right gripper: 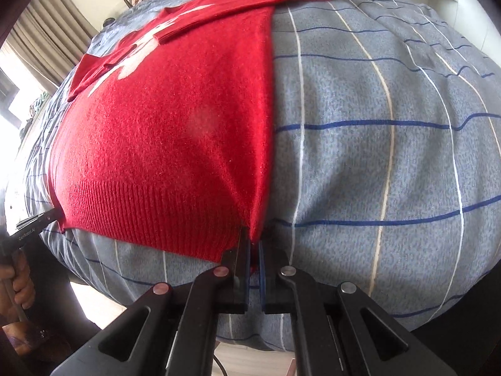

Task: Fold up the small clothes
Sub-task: 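Grasp the red sweater hem with both grippers and hold it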

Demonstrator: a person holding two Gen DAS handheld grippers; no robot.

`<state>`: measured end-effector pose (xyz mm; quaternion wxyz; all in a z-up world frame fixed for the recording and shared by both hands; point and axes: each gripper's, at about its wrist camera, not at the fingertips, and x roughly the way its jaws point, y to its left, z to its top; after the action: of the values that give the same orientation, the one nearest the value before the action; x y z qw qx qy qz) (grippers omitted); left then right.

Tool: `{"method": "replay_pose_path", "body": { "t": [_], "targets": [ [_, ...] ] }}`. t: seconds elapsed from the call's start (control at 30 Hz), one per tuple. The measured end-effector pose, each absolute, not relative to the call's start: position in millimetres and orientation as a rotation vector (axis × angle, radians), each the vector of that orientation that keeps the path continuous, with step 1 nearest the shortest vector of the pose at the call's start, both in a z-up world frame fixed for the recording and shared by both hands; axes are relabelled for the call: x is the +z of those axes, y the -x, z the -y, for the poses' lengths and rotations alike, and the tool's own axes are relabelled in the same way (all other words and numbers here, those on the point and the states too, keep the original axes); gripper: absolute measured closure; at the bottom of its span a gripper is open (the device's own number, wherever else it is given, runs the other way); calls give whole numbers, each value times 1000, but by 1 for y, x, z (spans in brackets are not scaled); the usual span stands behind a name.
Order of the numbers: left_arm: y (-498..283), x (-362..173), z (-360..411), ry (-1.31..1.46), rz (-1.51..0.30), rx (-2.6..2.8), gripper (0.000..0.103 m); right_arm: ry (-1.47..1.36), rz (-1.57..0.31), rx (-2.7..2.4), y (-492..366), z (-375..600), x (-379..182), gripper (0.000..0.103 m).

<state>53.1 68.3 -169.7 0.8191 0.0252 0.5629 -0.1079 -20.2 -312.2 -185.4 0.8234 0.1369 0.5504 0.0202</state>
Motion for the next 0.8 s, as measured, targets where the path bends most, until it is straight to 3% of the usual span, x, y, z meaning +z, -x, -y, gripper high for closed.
{"method": "replay_pose_path", "body": {
  "t": [0.8],
  "targets": [
    [-46, -179, -50, -81, -1185, -202, 99, -305, -1159, 34, 19, 306, -190, 99]
  ]
}}
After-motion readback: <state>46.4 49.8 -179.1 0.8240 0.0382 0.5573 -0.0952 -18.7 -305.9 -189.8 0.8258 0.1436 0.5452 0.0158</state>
